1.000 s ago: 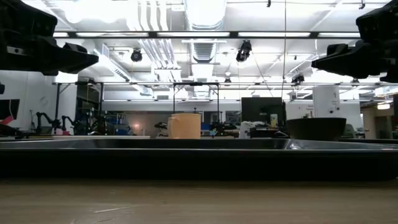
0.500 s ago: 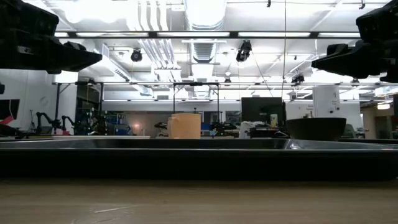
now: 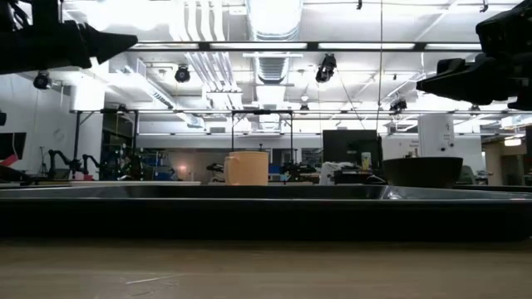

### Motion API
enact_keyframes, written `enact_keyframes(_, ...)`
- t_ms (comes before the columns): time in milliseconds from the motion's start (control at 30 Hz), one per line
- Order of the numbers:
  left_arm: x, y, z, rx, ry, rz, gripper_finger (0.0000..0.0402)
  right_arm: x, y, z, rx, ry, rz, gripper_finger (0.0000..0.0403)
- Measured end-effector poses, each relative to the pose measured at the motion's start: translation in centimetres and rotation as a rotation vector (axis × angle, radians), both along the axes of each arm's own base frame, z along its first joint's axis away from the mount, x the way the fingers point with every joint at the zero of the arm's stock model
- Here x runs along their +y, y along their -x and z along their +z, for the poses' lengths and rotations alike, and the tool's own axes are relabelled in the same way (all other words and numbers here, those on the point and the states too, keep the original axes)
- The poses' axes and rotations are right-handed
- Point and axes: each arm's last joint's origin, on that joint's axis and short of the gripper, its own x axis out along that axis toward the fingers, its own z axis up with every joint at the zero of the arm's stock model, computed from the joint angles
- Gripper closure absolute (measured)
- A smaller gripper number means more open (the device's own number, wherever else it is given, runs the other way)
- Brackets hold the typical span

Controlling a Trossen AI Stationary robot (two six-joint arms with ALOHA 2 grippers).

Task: Set up tray
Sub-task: Put the orange mug on the black serving tray

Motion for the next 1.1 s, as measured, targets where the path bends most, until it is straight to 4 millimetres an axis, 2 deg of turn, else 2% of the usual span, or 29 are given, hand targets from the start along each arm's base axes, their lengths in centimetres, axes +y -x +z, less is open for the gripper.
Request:
enact_keyframes(267, 0.0, 0.1, 0.3, -0.024, -0.014, 0.005, 0.0303, 0.0, 0.0, 0.0, 0.0, 0.0, 0.0, 0.0335)
enact_keyframes(367, 0.0, 0.1, 0.5, -0.058, 0.061, -0.024, 0.0303, 0.0, 0.0, 0.0, 0.0, 0.0, 0.0, 0.0335)
enact_keyframes(500, 0.0, 0.1, 1.6, -0.106, 0.15, -0.04, 0.0303, 0.0, 0.0, 0.0, 0.0, 0.0, 0.0, 0.0335)
enact_keyframes(633, 0.3, -0.2, 3.1, -0.099, 0.242, 0.046, 0.0303, 0.0, 0.0, 0.0, 0.0, 0.0, 0.0, 0.0335)
enact_keyframes(933, 0.8, -3.2, 7.1, 0.176, 0.389, 0.116, 0.0303, 0.0, 0.0, 0.0, 0.0, 0.0, 0.0, 0.0335)
enact_keyframes(1100, 1.7, -5.7, 6.9, 0.258, 0.461, 0.183, 0.0303, 0.0, 0.0, 0.0, 0.0, 0.0, 0.0, 0.0335)
